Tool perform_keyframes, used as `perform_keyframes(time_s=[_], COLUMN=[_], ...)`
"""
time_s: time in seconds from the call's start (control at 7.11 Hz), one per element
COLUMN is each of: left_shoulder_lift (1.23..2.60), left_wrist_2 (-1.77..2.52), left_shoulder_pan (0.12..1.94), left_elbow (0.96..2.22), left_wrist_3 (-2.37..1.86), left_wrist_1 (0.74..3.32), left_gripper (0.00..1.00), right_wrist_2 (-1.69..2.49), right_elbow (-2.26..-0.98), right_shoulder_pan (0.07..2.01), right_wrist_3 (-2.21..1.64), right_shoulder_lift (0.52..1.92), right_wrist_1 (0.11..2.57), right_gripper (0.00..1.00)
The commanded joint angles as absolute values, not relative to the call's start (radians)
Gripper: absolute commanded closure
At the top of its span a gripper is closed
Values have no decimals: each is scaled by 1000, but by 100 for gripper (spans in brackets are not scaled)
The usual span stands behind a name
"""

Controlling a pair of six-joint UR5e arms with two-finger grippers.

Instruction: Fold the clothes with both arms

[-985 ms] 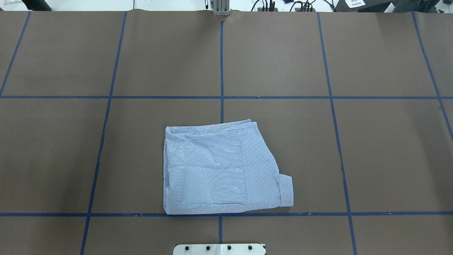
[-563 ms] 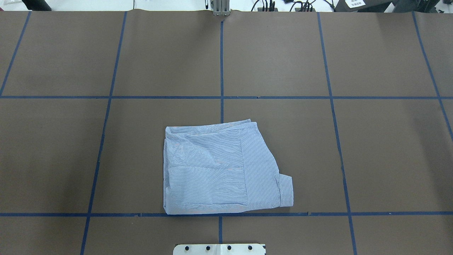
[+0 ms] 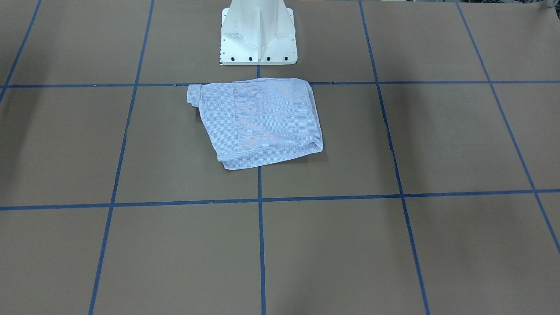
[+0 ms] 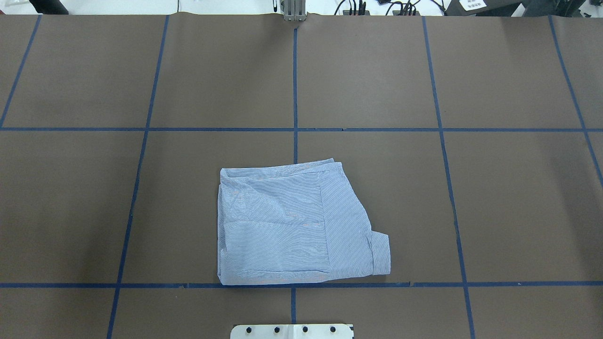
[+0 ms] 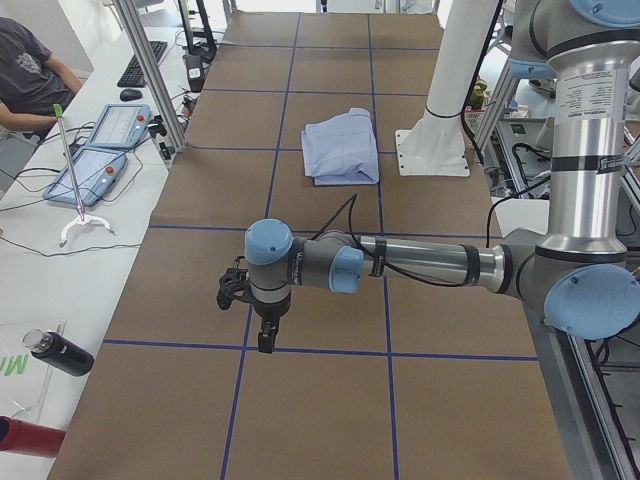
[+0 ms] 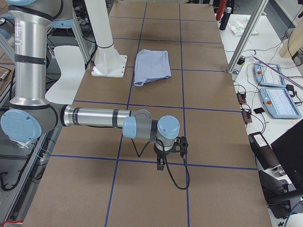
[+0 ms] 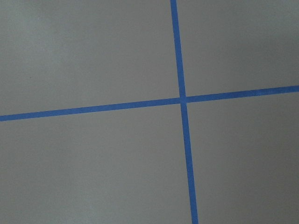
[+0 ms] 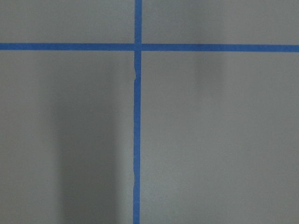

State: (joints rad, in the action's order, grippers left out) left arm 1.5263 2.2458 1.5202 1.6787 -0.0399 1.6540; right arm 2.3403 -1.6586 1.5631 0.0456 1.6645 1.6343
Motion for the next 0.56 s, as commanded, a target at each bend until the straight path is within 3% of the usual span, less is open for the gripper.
perform_keyframes(time_s=[0.0,0.42], left_shoulder_lift=[1526,1525], left_wrist_2=[2246,2246], left_shoulder_pan=[1520,1520], left_elbow=[1678,1678], left_wrist_3=[-40,-40], left_wrist_1=[1654,1655], left_gripper=[0,0], right_wrist_2=[2338,2338], right_elbow=[-1661,-1652], right_shoulder_pan=[1563,1563], right_wrist_3=[46,-29], right_shoulder_lift=[1654,1658], right_wrist_1=[1634,1559], right_gripper=[0,0])
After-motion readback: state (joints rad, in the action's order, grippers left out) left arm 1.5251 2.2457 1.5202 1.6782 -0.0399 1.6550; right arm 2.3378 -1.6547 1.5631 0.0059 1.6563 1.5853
